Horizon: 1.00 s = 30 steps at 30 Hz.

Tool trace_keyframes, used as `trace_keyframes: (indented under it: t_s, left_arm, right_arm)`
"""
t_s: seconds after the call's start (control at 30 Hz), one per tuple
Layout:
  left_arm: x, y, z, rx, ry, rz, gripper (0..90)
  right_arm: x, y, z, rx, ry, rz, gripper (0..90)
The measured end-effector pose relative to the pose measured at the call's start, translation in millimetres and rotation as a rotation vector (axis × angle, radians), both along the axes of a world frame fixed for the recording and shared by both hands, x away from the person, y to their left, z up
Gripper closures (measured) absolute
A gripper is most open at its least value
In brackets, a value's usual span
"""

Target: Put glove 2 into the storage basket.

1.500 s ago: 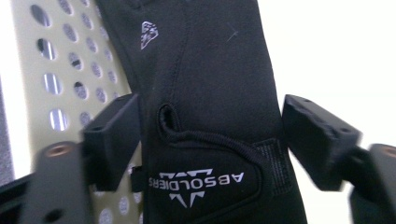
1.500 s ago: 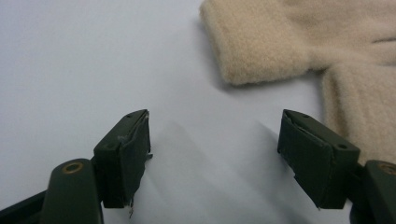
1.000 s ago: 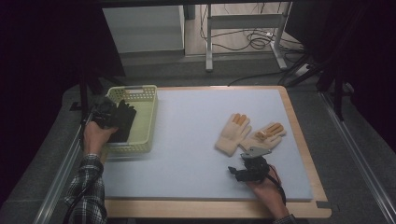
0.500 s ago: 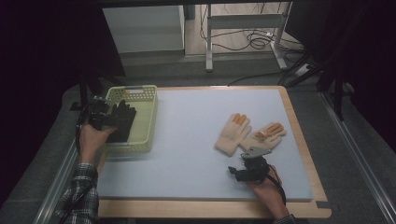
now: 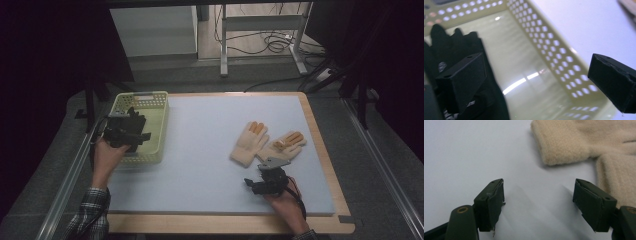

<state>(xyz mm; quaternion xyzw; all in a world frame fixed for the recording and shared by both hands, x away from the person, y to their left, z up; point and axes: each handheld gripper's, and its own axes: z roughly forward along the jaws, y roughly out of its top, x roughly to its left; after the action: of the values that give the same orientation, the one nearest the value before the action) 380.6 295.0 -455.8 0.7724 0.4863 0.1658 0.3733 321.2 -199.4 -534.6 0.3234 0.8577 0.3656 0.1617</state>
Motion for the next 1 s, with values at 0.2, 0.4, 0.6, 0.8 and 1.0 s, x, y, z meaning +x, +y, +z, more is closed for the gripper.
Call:
trace_keyframes:
  t_s: [0.2,0.4,0.6,0.8,1.0]
  left_arm:
    - [-14.0,-22.8,7.0,-0.008,-0.046,-0.064,1.2]
    - [-29.5,-48.5,6.2,-0.021,-0.089,-0.121,1.2]
    - [-47.5,-75.4,-1.4,-0.040,-0.112,-0.189,1.2]
    - [-66.3,-102.2,-14.0,-0.032,-0.128,-0.258,1.1]
    - [-77.8,-120.0,-37.8,-0.009,-0.107,-0.288,1.2]
  right_arm:
    - [0.0,0.0,0.0,0.000,0.001,0.000,24.9]
    - [0.0,0.0,-0.1,0.001,-0.002,0.000,24.8]
    - [0.0,0.0,0.0,0.000,-0.001,-0.001,24.7]
    - [-0.1,0.0,0.0,-0.001,-0.001,0.001,24.7]
    - [0.0,0.1,0.0,0.000,0.000,-0.001,24.5]
